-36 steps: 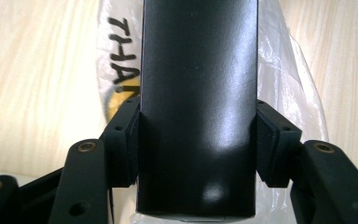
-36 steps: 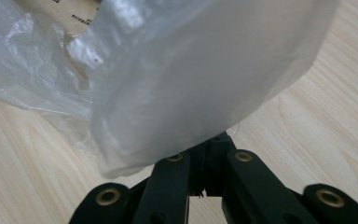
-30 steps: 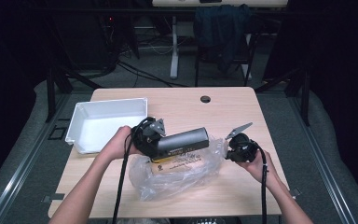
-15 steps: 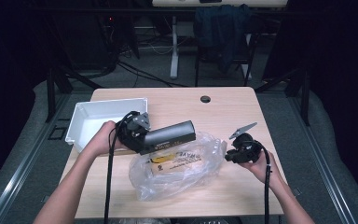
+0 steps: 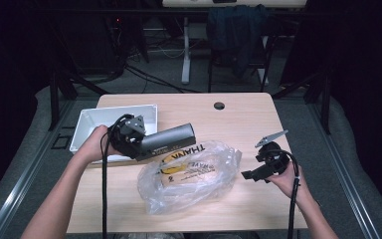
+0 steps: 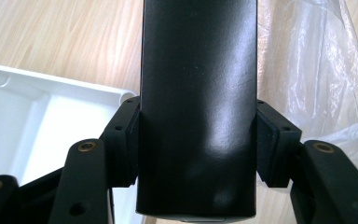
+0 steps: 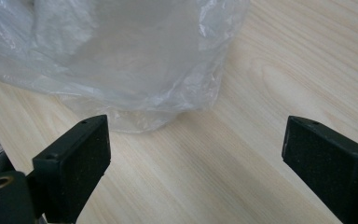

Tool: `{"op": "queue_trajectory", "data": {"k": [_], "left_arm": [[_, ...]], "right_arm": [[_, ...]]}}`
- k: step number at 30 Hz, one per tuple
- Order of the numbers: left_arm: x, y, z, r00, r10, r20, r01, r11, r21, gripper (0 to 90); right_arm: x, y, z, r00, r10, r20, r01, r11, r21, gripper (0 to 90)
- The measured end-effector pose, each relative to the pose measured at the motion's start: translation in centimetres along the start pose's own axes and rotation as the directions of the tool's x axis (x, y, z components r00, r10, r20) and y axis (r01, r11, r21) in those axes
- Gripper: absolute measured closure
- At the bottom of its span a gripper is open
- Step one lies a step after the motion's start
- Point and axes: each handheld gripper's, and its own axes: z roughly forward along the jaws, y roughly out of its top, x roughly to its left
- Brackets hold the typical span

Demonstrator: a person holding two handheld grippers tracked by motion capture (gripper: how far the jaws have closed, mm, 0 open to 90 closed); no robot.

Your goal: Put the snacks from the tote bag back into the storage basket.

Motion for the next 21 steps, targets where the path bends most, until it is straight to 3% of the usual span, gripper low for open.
{"op": "queue_trajectory", "data": {"k": [8, 21], "left_arm": [[0.8, -1.0, -1.4, 0.9995, 0.001, -0.031, -0.001, 1.0000, 0.009, 43.5], [2.7, -3.6, -3.5, 0.9946, -0.064, -0.082, 0.066, 0.9976, 0.023, 43.5]], "right_arm": [[-0.4, -0.4, 0.1, 0.9998, 0.021, -0.004, -0.021, 1.000, 0.009, 7.5], [-0.8, -0.6, 0.1, 0.9995, 0.029, 0.016, -0.029, 0.999, 0.019, 8.1]]}}
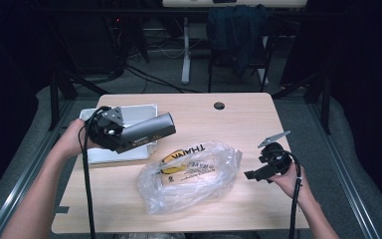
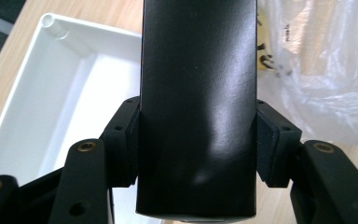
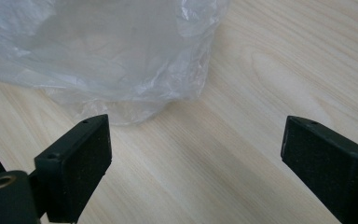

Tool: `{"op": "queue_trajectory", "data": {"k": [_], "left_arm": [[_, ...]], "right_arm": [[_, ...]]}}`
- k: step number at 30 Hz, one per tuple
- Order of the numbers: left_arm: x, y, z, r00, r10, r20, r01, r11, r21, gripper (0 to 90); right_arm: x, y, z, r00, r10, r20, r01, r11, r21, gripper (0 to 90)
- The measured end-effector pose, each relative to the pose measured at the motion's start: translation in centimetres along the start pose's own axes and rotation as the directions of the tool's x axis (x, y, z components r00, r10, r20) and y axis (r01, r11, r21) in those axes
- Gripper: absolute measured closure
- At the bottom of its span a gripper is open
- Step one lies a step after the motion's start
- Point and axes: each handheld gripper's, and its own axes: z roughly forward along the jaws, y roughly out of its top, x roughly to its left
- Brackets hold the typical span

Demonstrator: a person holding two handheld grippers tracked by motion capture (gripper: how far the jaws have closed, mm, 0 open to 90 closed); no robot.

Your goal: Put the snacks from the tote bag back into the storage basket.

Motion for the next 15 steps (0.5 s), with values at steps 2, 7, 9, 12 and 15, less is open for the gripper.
{"op": "queue_trajectory", "data": {"k": [2, 7, 9, 12, 15], "left_arm": [[0.3, -0.3, -0.2, 1.0000, -0.001, -0.005, 0.001, 1.0000, 0.000, 43.5], [1.0, -1.5, -0.6, 0.9996, -0.022, -0.019, 0.022, 0.9997, 0.011, 43.5], [1.4, -2.0, -0.7, 0.9991, -0.035, -0.023, 0.036, 0.9992, 0.016, 43.5], [1.8, -2.9, -0.8, 0.9984, -0.049, -0.029, 0.050, 0.9985, 0.022, 43.5], [2.5, -3.9, -0.9, 0.9967, -0.076, -0.029, 0.077, 0.9970, 0.013, 43.4]], "right_arm": [[0.0, 0.0, 0.0, 1.0000, 0.003, 0.000, -0.003, 1.000, -0.002, 8.1], [-0.1, -0.1, -0.2, 1.0000, 0.004, 0.007, -0.004, 1.000, 0.009, 8.2], [-0.1, -0.2, -0.1, 0.9999, 0.016, 0.006, -0.016, 1.000, -0.003, 8.2], [-0.1, -0.3, -0.2, 0.9999, 0.013, 0.011, -0.014, 1.000, 0.003, 8.3], [-0.1, -0.2, -0.2, 0.9999, 0.013, 0.011, -0.013, 1.000, -0.006, 8.5]]}}
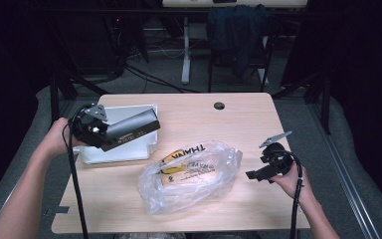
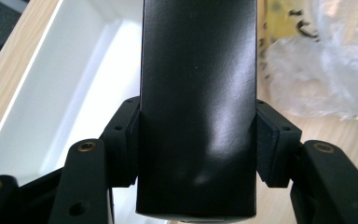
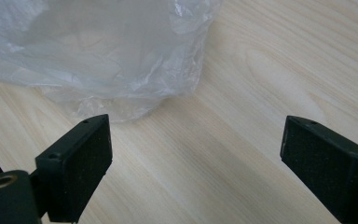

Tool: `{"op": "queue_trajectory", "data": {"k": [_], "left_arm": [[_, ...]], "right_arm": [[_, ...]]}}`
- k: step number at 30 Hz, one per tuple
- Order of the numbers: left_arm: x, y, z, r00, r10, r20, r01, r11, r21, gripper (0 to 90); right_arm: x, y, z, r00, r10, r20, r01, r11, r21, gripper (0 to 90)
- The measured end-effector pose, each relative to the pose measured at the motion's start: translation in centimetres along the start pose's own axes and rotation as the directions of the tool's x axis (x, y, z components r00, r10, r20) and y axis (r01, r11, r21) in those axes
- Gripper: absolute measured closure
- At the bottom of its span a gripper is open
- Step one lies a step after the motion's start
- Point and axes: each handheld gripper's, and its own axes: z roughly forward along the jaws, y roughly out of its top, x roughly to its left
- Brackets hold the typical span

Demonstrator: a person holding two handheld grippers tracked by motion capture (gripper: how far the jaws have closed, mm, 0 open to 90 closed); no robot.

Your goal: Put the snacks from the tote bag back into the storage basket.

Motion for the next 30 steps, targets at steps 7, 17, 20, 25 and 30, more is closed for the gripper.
{"op": "queue_trajectory", "data": {"k": [7, 17, 20, 25, 30], "left_arm": [[1.6, -1.9, 0.6, 0.9994, -0.034, -0.005, 0.034, 0.9989, 0.033, 43.5], [3.5, -3.5, 2.9, 0.9976, -0.069, 0.007, 0.068, 0.9961, 0.056, 43.4], [4.0, -4.0, 4.0, 0.9965, -0.082, 0.017, 0.081, 0.9949, 0.060, 43.4], [4.5, -4.8, 6.0, 0.9949, -0.097, 0.028, 0.094, 0.9921, 0.083, 43.4], [4.7, -5.1, 7.5, 0.9937, -0.105, 0.041, 0.101, 0.9910, 0.088, 43.4]], "right_arm": [[-0.1, 0.0, 0.0, 1.0000, 0.001, 0.002, -0.001, 1.000, -0.002, 8.5], [-0.2, 0.0, 0.0, 1.0000, -0.005, 0.004, 0.005, 1.000, 0.007, 8.8], [-0.2, 0.0, 0.0, 1.0000, -0.003, -0.003, 0.003, 1.000, 0.004, 8.7], [-0.2, 0.0, 0.0, 1.0000, 0.000, -0.002, 0.000, 1.000, -0.001, 8.7], [-0.1, 0.0, 0.1, 1.0000, -0.006, 0.002, 0.006, 1.000, 0.006, 8.7]]}}
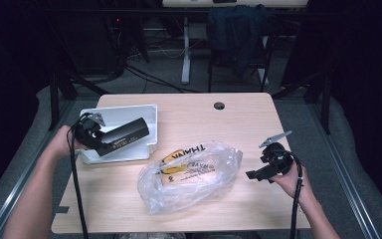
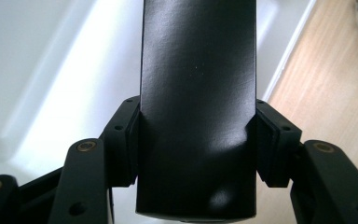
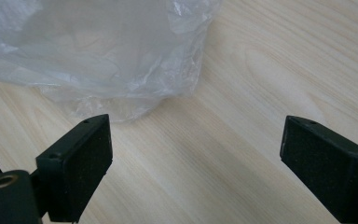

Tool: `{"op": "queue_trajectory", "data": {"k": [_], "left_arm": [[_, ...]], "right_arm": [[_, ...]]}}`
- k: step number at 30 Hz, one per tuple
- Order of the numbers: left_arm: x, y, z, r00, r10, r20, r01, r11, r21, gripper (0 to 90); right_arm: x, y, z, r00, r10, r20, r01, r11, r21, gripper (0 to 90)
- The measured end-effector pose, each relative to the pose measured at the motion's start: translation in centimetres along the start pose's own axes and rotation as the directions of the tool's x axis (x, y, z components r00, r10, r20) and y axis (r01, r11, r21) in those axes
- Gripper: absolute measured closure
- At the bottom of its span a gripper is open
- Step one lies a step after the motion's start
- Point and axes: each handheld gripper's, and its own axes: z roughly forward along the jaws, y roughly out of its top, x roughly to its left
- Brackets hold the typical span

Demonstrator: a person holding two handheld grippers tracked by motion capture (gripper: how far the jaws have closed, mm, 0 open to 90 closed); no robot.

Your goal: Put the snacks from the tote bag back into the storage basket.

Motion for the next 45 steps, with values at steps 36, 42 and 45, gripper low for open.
{"op": "queue_trajectory", "data": {"k": [36, 42, 45], "left_arm": [[0.9, 1.3, 2.2, 0.9828, -0.180, 0.039, 0.184, 0.9766, -0.112, 9.1], [0.4, 3.3, 2.2, 0.9657, -0.258, -0.033, 0.250, 0.9563, -0.152, 16.9], [0.4, 4.2, 2.5, 0.9439, -0.328, -0.040, 0.313, 0.9270, -0.206, 26.1]], "right_arm": [[0.4, 0.2, -0.2, 0.9997, -0.023, 0.008, 0.023, 1.000, 0.000, 8.9], [0.3, 0.0, -1.1, 0.9993, -0.029, 0.024, 0.030, 0.999, -0.038, 9.8], [0.3, 0.0, -1.1, 0.9991, -0.031, 0.030, 0.032, 0.999, -0.037, 10.2]]}}
